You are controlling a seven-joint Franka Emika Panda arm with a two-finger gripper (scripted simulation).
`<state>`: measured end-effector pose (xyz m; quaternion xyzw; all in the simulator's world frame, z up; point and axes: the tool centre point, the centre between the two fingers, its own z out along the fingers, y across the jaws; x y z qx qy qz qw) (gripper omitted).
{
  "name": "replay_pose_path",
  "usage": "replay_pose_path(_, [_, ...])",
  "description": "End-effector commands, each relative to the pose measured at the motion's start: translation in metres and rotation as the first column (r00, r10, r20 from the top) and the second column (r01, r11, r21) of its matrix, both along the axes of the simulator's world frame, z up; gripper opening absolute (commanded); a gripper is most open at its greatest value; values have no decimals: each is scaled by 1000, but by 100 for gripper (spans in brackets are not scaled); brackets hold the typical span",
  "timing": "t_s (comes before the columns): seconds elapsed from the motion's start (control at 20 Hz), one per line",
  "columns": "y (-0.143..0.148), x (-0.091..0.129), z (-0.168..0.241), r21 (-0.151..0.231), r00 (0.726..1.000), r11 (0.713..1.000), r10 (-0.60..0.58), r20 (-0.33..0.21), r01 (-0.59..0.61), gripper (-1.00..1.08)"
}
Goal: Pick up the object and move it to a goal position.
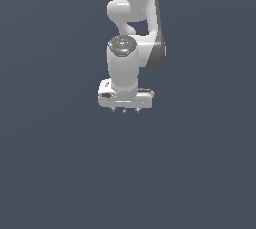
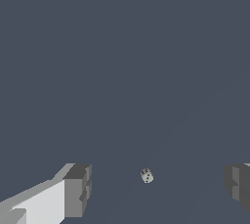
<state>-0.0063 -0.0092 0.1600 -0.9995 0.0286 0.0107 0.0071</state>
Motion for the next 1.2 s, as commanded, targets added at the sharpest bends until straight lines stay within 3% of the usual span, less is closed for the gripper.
replay_pose_path(0.0, [0,0,0,0,1000,1000,0,0,0,100])
replay_pose_path(0.45, [-4,5,9,23,1000,1000,-4,14,3,100])
replay_pose_path(1.15, [-3,-1,0,23,997,997,-75,10,75,100])
